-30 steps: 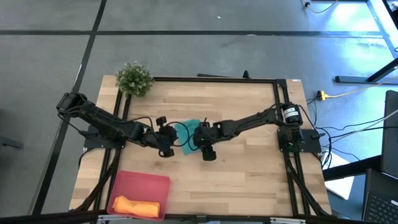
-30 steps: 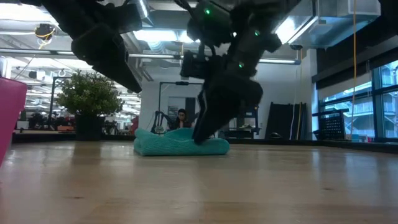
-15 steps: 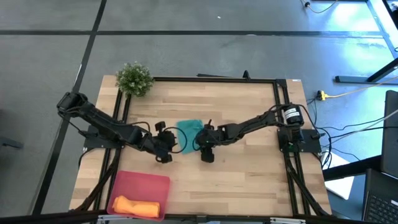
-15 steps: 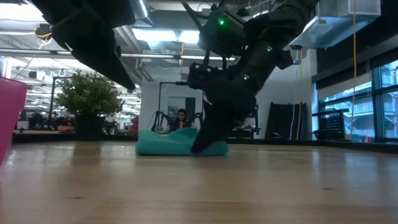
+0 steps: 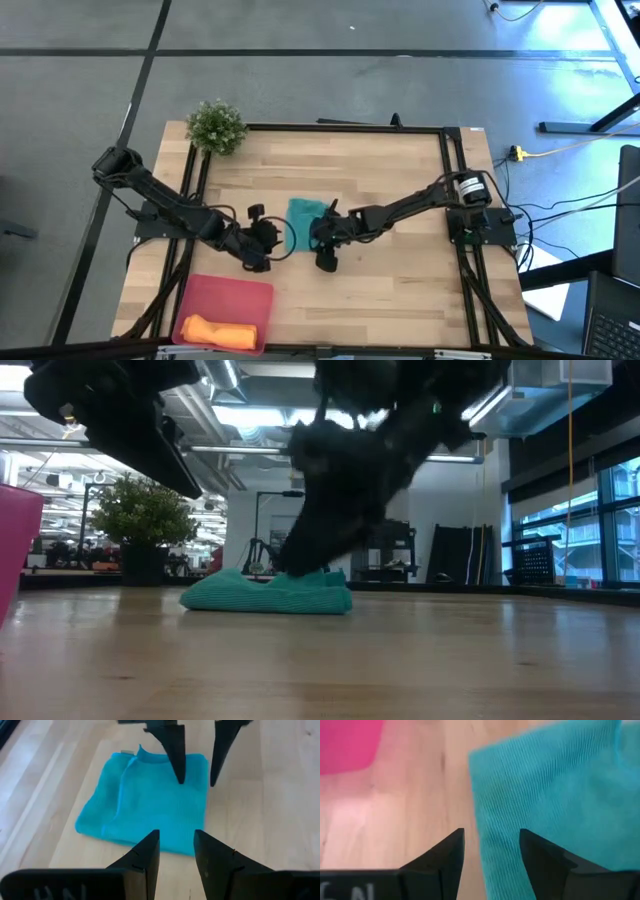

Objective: Roll microfiber towels into tight, uniform cylinder then place into a basket
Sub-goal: Roll the blue microfiber cloth

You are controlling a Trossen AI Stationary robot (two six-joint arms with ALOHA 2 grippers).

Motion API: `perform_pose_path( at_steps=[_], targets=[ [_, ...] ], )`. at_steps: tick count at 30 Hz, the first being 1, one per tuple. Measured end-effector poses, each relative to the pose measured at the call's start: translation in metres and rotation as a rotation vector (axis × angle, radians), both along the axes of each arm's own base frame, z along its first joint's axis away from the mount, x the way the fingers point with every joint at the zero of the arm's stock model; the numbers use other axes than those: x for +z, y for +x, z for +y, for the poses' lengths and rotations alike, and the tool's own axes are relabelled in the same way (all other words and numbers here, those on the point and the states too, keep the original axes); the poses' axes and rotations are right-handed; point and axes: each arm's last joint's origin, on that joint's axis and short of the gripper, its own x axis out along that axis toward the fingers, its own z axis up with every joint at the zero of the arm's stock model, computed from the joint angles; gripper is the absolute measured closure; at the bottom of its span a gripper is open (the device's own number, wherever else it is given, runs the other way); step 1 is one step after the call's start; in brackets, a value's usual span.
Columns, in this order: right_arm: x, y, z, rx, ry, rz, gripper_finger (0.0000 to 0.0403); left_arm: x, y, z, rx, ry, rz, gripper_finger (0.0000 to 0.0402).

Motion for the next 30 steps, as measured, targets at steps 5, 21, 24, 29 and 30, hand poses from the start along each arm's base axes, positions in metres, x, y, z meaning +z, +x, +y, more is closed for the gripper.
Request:
perform_pose_path(
  at_steps=[5, 21, 24, 29, 30],
  targets=[
    [0.031, 0.004, 0.012, 0.084, -0.087, -0.009, 0.0212, 0.000, -0.003, -0.003, -0.015, 0.008, 0.012, 0.0292],
    [0.043, 0.000, 0.044, 0.341, -0.367, 0.009, 0.0212, 0.000, -0.005, -0.007, -0.015, -0.003, 0.004, 0.0292],
    [0.043, 0.000, 0.044, 0.315, -0.346, 0.004, 0.0212, 0.000, -0.005, -0.007, -0.015, -0.003, 0.004, 0.0292],
    [0.043, 0.000, 0.044, 0.324, -0.337, 0.004, 0.0212, -0.001, -0.005, -0.008, -0.024, -0.011, 0.010, 0.0292],
    [0.043, 0.000, 0.044, 0.343, -0.341, 0.004, 0.0212, -0.001, -0.005, -0.008, -0.034, -0.017, 0.016, 0.0292]
  ],
)
